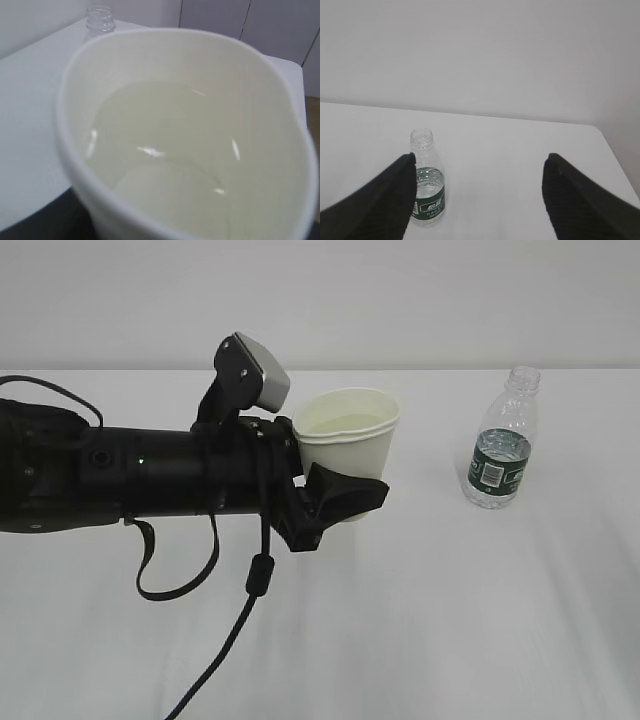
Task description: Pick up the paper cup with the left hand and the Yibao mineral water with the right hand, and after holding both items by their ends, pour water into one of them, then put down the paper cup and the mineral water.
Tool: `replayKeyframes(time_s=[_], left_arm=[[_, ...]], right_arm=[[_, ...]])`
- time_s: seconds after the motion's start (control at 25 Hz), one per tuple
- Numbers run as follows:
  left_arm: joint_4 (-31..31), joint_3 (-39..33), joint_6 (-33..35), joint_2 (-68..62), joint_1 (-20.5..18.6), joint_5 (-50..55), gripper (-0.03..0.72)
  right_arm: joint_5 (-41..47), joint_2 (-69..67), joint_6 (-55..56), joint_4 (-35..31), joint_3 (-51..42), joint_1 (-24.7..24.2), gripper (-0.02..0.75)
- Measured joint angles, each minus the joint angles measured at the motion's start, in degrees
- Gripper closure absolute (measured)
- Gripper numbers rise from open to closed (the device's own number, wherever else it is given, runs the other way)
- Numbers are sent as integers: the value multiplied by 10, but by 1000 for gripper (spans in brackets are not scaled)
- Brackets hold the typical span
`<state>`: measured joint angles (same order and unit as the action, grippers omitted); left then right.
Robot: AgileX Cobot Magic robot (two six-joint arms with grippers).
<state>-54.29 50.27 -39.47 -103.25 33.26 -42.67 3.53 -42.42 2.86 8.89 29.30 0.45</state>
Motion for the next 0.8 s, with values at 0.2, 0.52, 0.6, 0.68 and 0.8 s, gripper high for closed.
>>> replayKeyframes(time_s=[0.2,0.52,0.6,0.68,0.8], left_arm=[[36,0,29,0,0,2,263],[107,0,76,-29,0,9,263],[126,0,92,-35,0,13,263],[151,0,111,-40,0,13,263],[199,0,142,-45,0,13,263]], right_arm=[[2,0,3,0,0,0,146],[7,0,5,4,0,19,146],[7,0,5,7,0,24,146],[7,0,5,8,0,25,146],[7,0,5,9,0,26,146]])
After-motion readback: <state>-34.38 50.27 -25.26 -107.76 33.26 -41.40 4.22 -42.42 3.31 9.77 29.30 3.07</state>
